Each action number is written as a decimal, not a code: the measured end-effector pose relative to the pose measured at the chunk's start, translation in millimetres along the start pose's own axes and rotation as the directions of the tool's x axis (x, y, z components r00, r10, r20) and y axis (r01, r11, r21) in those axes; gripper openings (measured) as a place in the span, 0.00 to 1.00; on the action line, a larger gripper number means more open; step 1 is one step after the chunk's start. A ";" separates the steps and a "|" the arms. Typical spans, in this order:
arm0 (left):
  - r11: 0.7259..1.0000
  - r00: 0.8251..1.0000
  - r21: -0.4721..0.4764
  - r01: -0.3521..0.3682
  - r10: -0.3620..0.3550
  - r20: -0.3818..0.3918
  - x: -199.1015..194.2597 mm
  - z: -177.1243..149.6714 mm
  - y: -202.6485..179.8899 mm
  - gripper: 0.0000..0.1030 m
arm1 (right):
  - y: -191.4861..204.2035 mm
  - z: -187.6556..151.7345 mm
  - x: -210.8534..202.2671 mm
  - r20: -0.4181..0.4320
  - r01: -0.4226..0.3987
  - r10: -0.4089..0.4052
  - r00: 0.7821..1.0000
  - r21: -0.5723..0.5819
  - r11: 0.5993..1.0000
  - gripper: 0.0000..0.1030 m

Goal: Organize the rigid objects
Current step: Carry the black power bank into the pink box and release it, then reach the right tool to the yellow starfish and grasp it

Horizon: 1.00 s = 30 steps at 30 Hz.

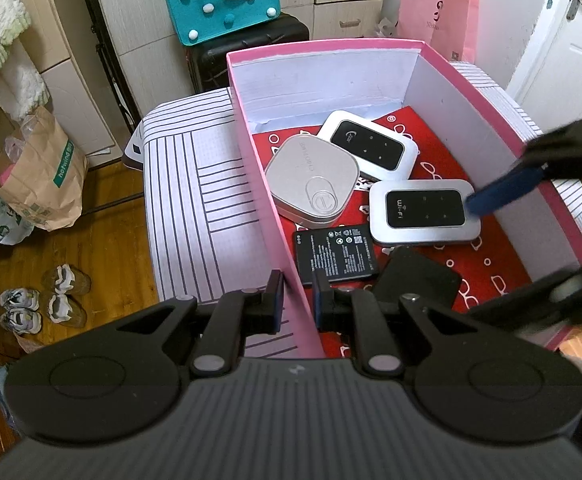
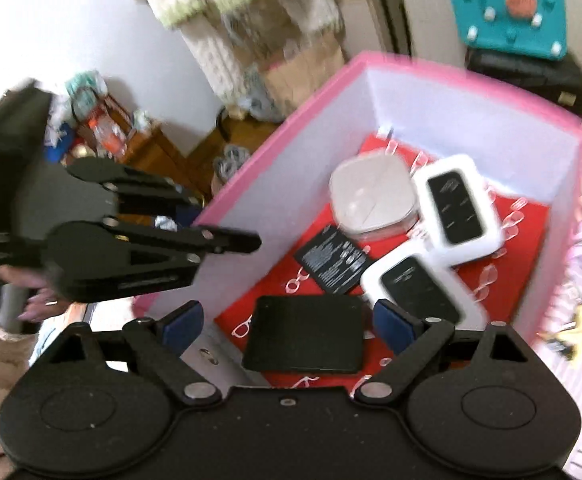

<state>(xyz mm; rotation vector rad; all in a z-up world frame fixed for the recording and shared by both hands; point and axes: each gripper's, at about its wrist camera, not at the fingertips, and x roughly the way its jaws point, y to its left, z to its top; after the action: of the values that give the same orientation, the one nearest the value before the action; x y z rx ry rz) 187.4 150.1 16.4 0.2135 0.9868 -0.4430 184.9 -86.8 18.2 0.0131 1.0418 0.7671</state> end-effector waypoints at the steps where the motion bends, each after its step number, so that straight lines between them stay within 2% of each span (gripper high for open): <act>1: 1.000 1.000 0.003 -0.002 0.002 -0.002 0.4 0.4 -0.4 0.13 | -1.1 -2.9 -12.3 0.030 0.007 -0.007 1.000 -0.008 1.000 0.91; 4: 1.000 1.000 0.017 -0.009 0.009 -0.016 1.2 2.0 -2.5 0.13 | -8.7 -15.9 -48.2 0.126 0.030 -0.028 0.992 -0.013 0.999 0.91; 7: 1.000 0.999 0.011 -0.004 0.005 -0.052 2.0 5.7 -1.4 0.13 | -18.3 -29.6 -71.6 0.195 0.086 -0.081 0.978 -0.022 0.996 0.91; 14: 1.000 0.988 0.010 -0.003 0.005 -0.155 -0.2 6.3 -7.1 0.12 | -43.6 -66.2 -87.6 0.348 0.275 -0.239 0.907 -0.056 0.960 0.91; 17: 1.000 0.980 0.003 0.000 0.001 -0.199 -3.9 1.2 -10.7 0.12 | -54.3 -80.4 -87.1 0.376 0.332 -0.280 0.883 -0.081 0.940 0.91; 20: 1.000 0.976 0.003 -0.009 0.009 -0.218 -8.7 -4.2 -16.0 0.12 | -63.2 -88.4 -88.6 0.388 0.342 -0.287 0.876 -0.077 0.937 0.91; 23: 1.000 0.977 0.008 -0.027 0.028 -0.213 -10.7 -8.7 -21.6 0.12 | -72.3 -95.7 -91.5 0.399 0.331 -0.280 0.873 -0.064 0.941 0.91; 28: 0.998 0.978 -0.026 -0.050 0.043 -0.202 -9.0 -12.9 -22.0 0.12 | -80.1 -108.3 -88.5 0.436 0.382 -0.316 0.842 -0.070 0.922 0.91; 30: 0.998 0.980 -0.019 -0.065 0.060 -0.189 -10.9 -14.6 -23.9 0.10 | -85.1 -113.1 -86.6 0.438 0.389 -0.323 0.839 -0.068 0.919 0.91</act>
<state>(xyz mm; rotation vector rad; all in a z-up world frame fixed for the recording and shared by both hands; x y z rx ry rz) 160.4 137.0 18.2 0.2672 1.1677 -0.3571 121.1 -238.1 -5.3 -0.1427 0.5446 0.4690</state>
